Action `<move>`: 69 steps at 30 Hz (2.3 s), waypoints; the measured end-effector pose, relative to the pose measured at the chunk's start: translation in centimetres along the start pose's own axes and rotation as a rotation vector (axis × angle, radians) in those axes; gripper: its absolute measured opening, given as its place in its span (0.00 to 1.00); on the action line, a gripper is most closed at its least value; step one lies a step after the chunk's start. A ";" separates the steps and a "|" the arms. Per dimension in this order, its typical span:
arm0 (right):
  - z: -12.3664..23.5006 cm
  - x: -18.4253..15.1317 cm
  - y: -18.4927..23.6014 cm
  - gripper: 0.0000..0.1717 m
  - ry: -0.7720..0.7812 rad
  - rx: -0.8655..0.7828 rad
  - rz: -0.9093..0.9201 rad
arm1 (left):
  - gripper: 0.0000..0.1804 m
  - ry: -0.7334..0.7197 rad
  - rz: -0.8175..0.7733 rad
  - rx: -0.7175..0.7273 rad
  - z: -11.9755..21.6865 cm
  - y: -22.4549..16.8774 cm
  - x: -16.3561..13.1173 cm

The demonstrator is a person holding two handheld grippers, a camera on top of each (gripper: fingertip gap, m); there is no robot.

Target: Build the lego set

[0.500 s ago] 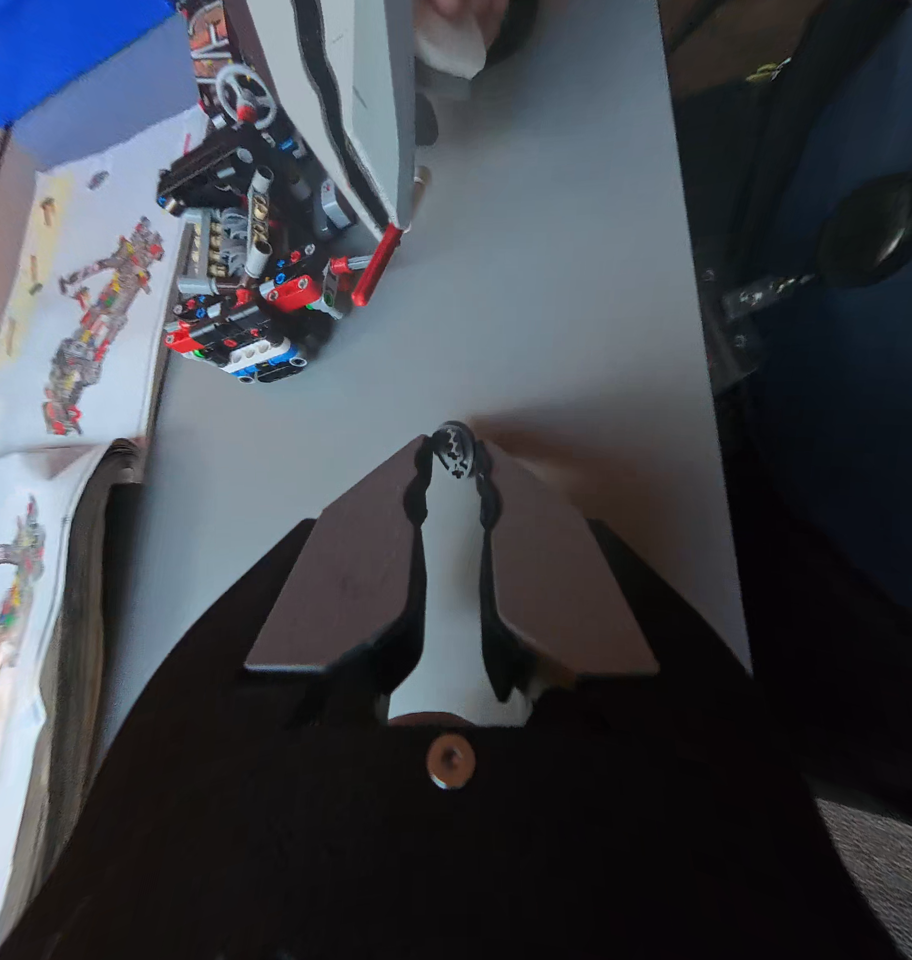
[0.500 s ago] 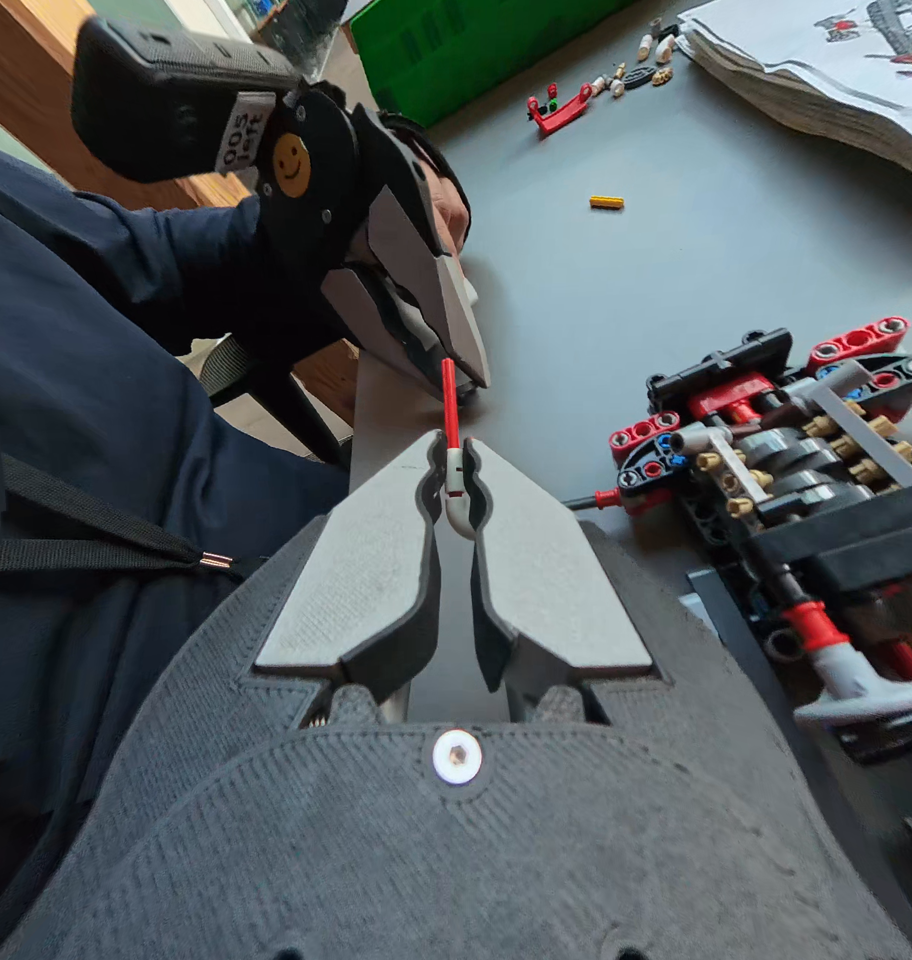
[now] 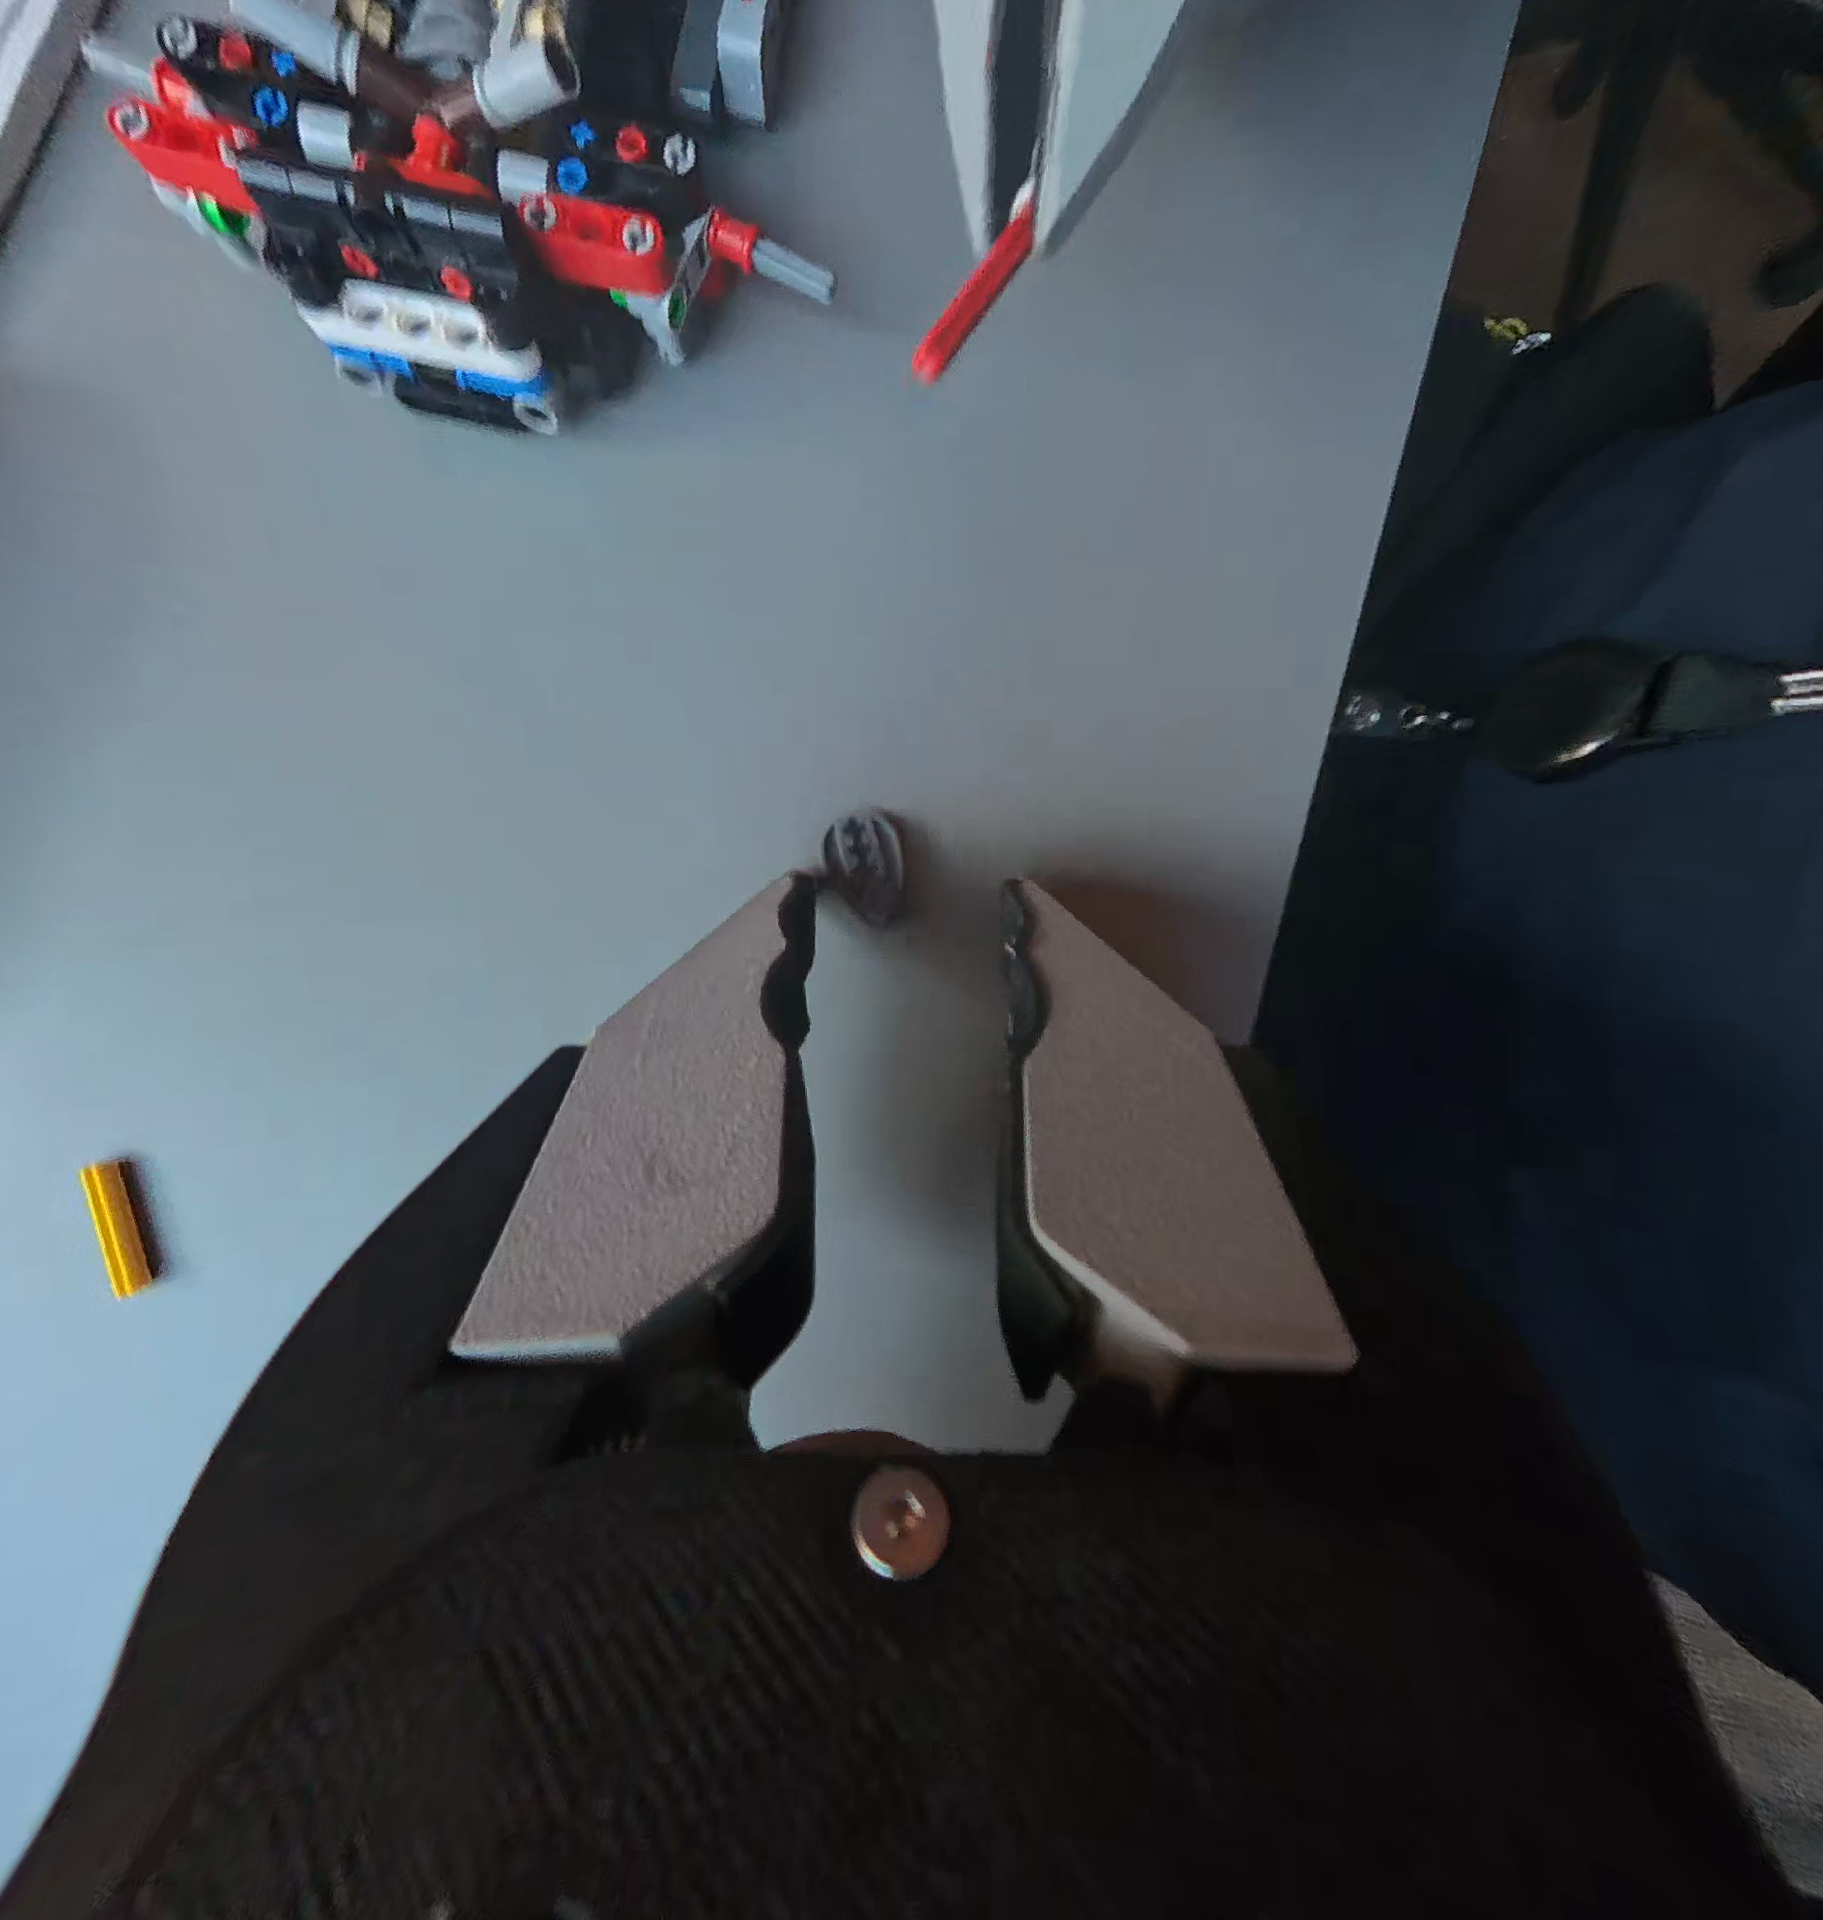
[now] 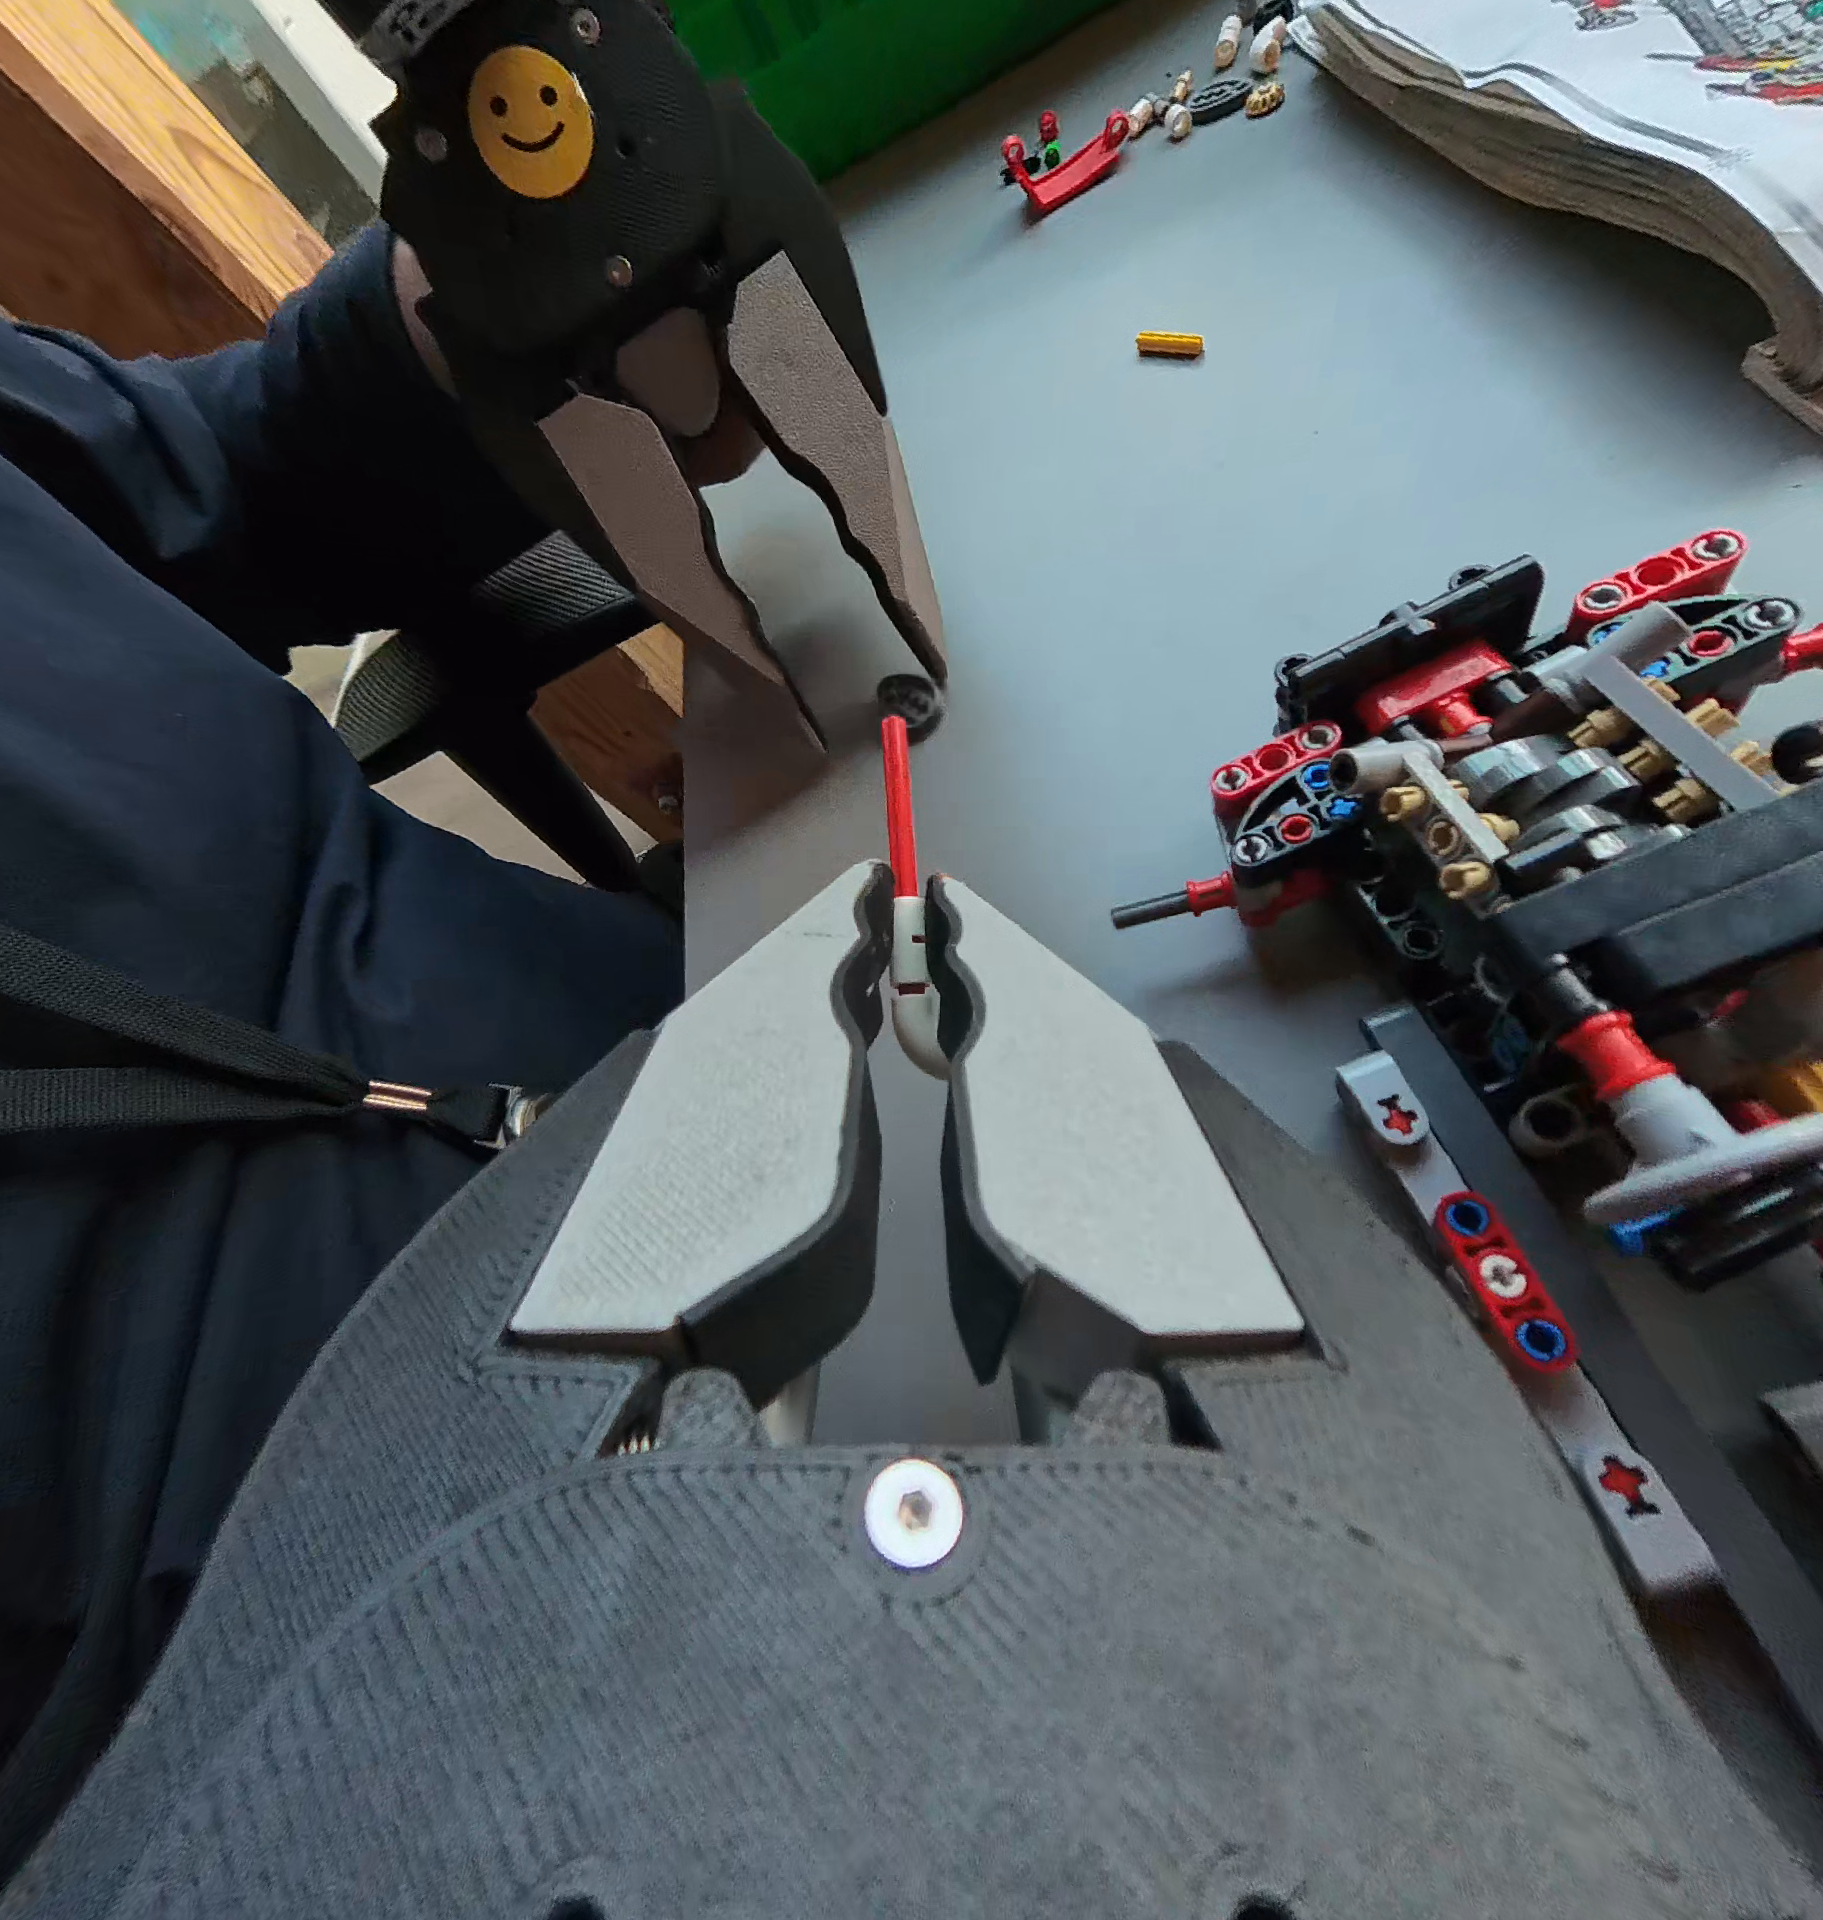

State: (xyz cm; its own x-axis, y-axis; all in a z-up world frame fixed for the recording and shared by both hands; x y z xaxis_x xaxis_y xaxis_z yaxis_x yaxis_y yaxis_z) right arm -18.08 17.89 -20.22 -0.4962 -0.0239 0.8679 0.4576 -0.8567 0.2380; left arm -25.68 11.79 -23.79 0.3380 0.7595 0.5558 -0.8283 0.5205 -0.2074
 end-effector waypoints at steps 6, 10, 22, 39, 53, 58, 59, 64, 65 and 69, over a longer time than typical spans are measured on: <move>0.5 -0.3 0.3 0.02 -0.031 -0.003 -0.016 | 0.19 0.019 0.114 -0.083 0.6 -1.5 -0.8; 0.8 -0.5 0.6 0.02 -0.027 -0.004 -0.004 | 0.15 -0.004 0.099 -0.062 0.1 -1.7 -0.5; -0.3 -0.4 1.6 0.02 0.040 0.164 -0.215 | 0.10 -0.046 -0.204 0.077 1.2 -1.8 1.6; -2.4 0.3 2.2 0.01 0.017 0.369 -0.431 | 0.01 -0.153 -0.579 0.057 -0.2 -3.2 4.7; 0.9 5.2 3.3 0.22 -0.361 0.145 0.102 | 0.01 -0.527 -0.263 -0.281 4.2 -3.2 6.1; -0.7 6.7 3.2 0.12 -0.437 0.004 0.187 | 0.01 -0.577 -0.186 -0.319 5.0 -3.9 7.0; -0.9 7.1 3.1 0.08 -0.458 -0.022 0.204 | 0.01 -0.582 -0.181 -0.316 5.0 -4.0 7.0; -1.6 8.2 3.8 0.03 -0.505 -0.044 0.240 | 0.01 -0.619 -0.140 -0.333 5.6 -4.2 7.0; -1.6 8.3 3.9 0.03 -0.516 -0.044 0.240 | 0.01 -0.620 -0.130 -0.342 5.6 -4.2 6.9; -1.0 8.9 3.8 0.03 -0.556 -0.077 0.236 | 0.01 -0.658 -0.078 -0.385 5.9 -4.1 7.0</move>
State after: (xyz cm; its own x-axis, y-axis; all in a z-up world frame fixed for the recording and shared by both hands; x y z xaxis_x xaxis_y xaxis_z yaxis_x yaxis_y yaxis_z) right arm -21.53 13.89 -12.03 0.0815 0.0377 0.9960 0.4434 -0.8963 -0.0023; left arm -22.53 12.69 -14.27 -0.0467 0.3888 0.9201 -0.5579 0.7539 -0.3469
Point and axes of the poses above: each gripper's, where its closed fingertips meet, z back along the fingers, x out of its top, y = z × x across the jaws, the point moved 1 cm from there along z, back along the fingers, and after that the axes turned 13 degrees about z, right-handed, at the moved point
